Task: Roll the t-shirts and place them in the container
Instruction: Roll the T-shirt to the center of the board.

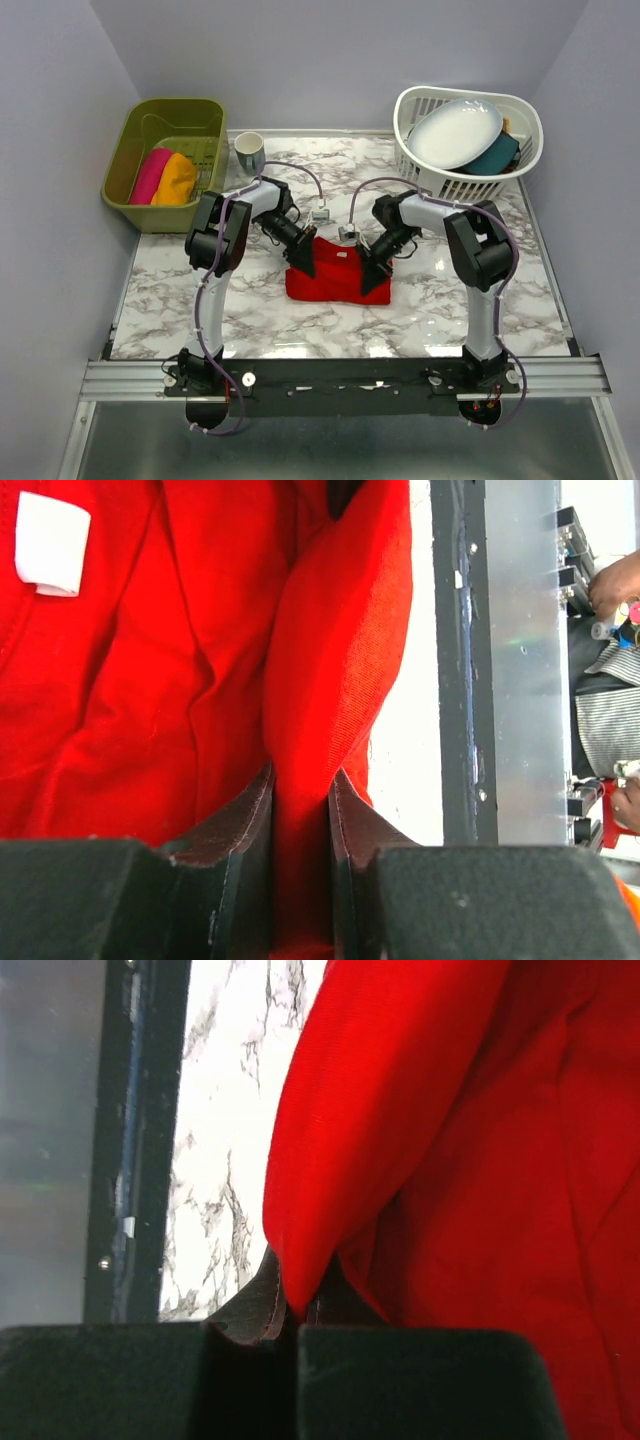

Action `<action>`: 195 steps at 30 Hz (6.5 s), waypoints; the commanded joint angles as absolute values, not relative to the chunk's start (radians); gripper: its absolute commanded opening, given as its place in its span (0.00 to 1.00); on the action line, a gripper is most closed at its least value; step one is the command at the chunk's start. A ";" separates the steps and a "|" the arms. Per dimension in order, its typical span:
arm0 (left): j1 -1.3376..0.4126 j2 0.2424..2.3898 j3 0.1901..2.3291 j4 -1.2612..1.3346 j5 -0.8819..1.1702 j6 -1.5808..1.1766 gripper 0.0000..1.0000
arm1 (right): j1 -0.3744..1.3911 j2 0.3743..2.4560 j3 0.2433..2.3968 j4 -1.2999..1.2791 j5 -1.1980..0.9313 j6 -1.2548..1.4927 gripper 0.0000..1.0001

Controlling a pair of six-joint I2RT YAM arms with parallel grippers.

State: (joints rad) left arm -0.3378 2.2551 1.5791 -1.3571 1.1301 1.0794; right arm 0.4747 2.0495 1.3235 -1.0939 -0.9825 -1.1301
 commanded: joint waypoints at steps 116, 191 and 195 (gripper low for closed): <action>-0.557 1.994 1.348 -1.250 0.949 0.980 0.00 | 0.690 1.249 0.653 -0.344 -0.630 -0.973 1.00; -0.428 1.777 1.612 -1.232 0.714 1.098 0.63 | 0.334 2.304 1.707 -1.526 -1.006 -1.074 0.27; -0.552 1.609 1.336 -0.916 0.591 1.066 0.68 | 0.336 2.327 1.770 -1.526 -1.019 -1.055 0.27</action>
